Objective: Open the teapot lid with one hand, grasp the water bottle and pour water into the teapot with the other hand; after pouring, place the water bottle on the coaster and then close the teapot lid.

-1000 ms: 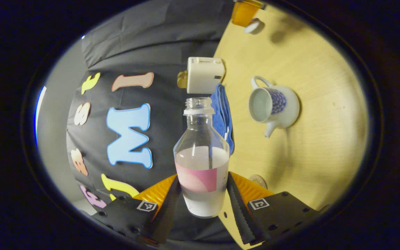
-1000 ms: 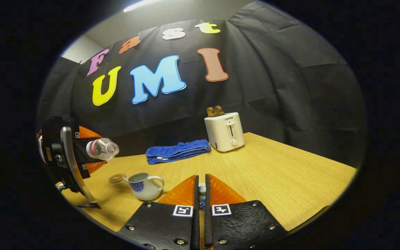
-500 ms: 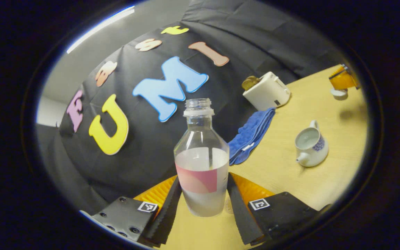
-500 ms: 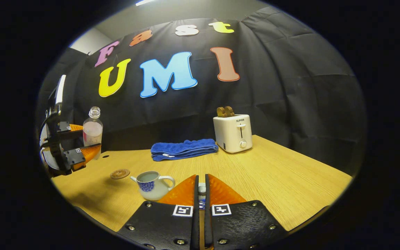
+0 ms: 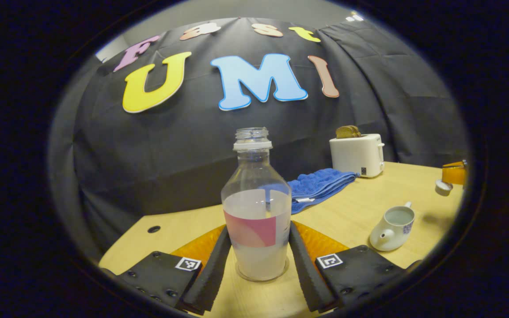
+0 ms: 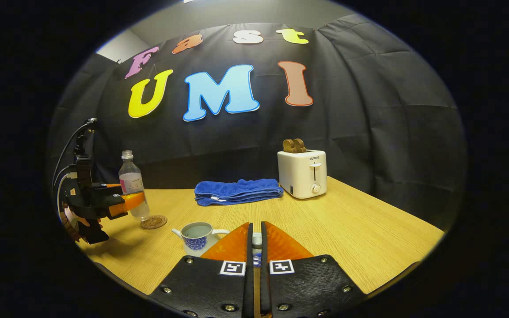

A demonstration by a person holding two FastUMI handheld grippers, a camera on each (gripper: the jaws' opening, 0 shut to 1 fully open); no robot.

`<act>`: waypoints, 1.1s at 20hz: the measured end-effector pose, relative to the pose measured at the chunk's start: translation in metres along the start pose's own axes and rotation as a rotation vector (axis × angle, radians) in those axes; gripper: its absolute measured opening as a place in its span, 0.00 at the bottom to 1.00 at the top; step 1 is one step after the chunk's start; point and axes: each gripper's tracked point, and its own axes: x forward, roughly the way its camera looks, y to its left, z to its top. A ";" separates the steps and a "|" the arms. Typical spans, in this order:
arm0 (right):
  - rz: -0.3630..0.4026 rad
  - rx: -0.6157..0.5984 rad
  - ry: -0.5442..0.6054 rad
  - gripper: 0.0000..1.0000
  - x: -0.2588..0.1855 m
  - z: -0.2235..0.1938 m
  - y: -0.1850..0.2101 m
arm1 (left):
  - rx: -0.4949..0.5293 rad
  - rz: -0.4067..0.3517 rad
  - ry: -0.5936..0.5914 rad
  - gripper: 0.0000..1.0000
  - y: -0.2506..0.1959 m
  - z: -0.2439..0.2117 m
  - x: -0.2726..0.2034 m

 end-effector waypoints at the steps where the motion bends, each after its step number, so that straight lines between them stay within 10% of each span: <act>1: 0.000 -0.003 0.001 0.06 0.001 -0.001 0.001 | -0.032 0.002 0.000 0.87 0.005 -0.002 0.006; 22: 0.004 0.026 0.005 0.06 0.011 -0.006 -0.001 | -0.207 -0.013 0.042 0.98 0.025 -0.019 0.021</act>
